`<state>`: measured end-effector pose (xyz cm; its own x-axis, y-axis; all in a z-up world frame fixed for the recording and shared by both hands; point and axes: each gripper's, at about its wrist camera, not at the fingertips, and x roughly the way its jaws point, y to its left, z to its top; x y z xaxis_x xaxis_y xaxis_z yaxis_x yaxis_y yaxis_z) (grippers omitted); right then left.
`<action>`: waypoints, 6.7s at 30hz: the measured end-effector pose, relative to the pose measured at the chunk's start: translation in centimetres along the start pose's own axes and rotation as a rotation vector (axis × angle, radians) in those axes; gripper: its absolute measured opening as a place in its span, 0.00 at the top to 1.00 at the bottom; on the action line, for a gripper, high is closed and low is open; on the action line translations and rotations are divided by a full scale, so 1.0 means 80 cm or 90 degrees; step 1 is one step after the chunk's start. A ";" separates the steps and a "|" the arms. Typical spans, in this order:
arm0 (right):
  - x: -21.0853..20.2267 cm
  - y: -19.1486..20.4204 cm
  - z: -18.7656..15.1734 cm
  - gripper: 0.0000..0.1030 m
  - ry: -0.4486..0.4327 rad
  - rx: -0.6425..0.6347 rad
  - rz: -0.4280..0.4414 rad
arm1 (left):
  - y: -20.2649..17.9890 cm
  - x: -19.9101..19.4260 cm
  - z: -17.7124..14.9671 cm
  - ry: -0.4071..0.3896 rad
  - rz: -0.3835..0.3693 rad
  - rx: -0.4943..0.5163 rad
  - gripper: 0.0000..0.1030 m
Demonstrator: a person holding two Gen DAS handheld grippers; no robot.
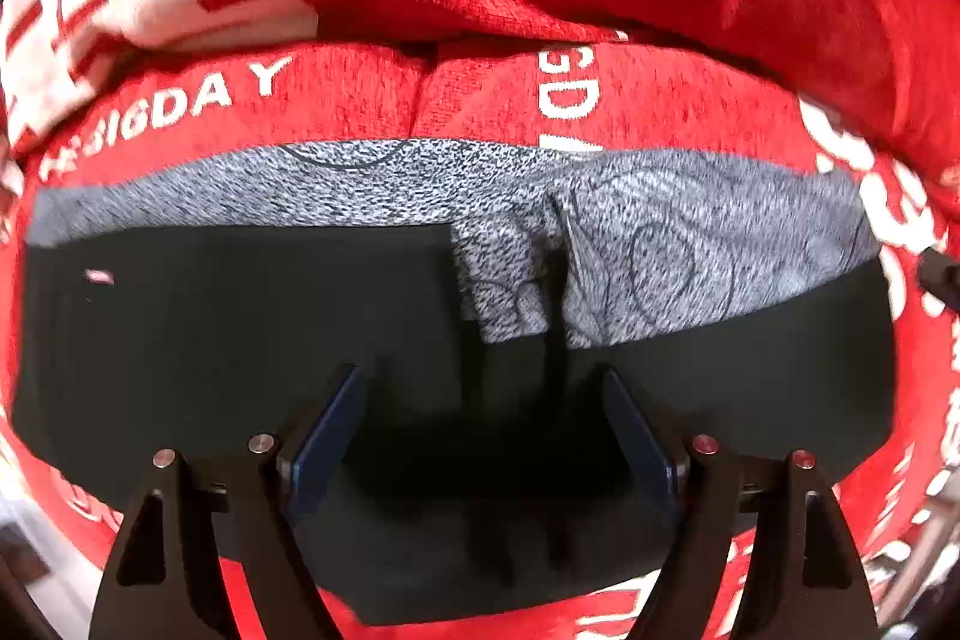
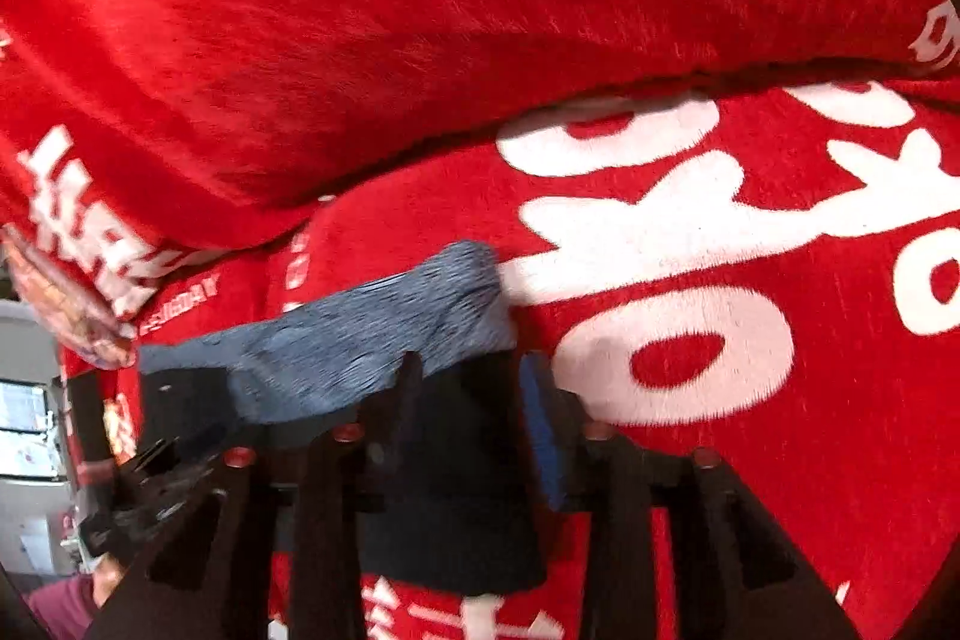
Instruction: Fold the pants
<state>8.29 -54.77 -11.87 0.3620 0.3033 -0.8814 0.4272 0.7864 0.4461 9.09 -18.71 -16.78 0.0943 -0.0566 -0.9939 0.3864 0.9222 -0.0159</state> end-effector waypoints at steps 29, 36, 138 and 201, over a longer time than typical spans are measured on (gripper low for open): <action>0.033 0.039 -0.081 0.72 0.069 -0.010 0.059 | -0.014 0.003 0.018 0.006 -0.169 0.057 0.90; 0.056 0.056 -0.097 0.72 0.091 -0.040 0.035 | -0.020 -0.007 0.010 -0.004 -0.136 0.048 0.86; 0.151 0.277 -0.157 0.19 0.190 -0.209 -0.194 | 0.356 -0.048 -0.129 0.021 -0.020 -0.272 0.09; 0.198 0.555 -0.078 0.18 0.348 -0.328 0.107 | 0.257 -0.071 -0.102 -0.220 0.270 0.157 0.61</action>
<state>27.82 -11.69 -7.00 -0.1304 0.5586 -0.8191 -0.0852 0.8168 0.5706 9.00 3.71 -12.37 0.5643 0.1378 -0.8140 0.4469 0.7781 0.4415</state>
